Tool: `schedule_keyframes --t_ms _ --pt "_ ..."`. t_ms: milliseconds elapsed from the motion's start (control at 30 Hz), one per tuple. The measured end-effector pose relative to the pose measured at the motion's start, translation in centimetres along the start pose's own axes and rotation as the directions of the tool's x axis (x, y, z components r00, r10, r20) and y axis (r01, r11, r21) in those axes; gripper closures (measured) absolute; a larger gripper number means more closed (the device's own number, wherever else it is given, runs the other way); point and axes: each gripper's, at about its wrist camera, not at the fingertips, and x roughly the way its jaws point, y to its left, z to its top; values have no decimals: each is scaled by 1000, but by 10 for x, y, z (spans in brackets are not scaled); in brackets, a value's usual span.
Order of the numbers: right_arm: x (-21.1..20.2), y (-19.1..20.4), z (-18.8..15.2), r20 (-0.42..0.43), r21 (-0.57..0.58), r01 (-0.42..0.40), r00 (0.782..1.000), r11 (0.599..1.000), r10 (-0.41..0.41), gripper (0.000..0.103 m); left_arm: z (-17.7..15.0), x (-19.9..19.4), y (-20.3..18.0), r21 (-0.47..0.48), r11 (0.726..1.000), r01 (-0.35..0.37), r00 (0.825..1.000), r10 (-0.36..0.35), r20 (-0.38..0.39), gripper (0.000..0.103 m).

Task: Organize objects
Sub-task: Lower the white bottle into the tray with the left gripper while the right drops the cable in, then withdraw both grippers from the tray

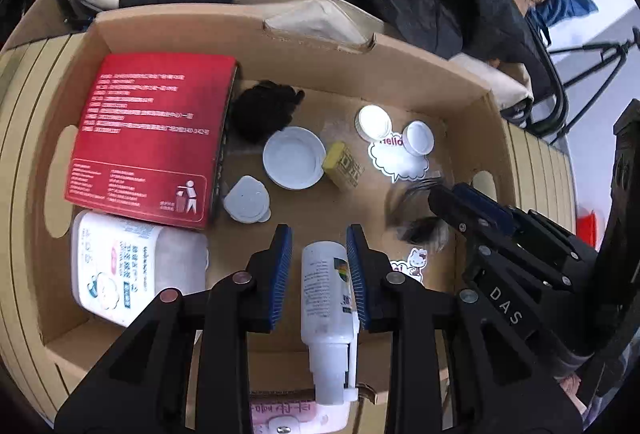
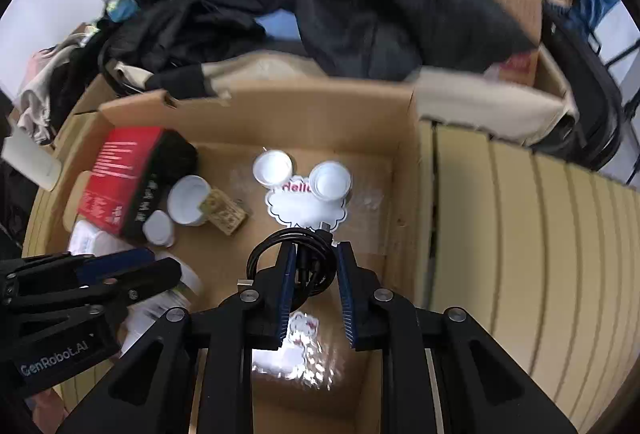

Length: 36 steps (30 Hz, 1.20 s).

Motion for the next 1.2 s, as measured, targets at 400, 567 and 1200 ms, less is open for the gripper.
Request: schedule_keyframes --t_ms 400,567,1200 --pt "-150 -7 -66 191 59 -113 976 992 100 37 -112 -178 -9 243 970 -12 969 -49 240 21" --pt "-202 2 -171 235 84 -110 968 990 87 31 -204 -213 22 236 969 -75 955 2 297 12" --pt "-250 61 -339 191 84 -82 979 993 65 31 -347 -228 85 47 998 -40 982 30 188 6"
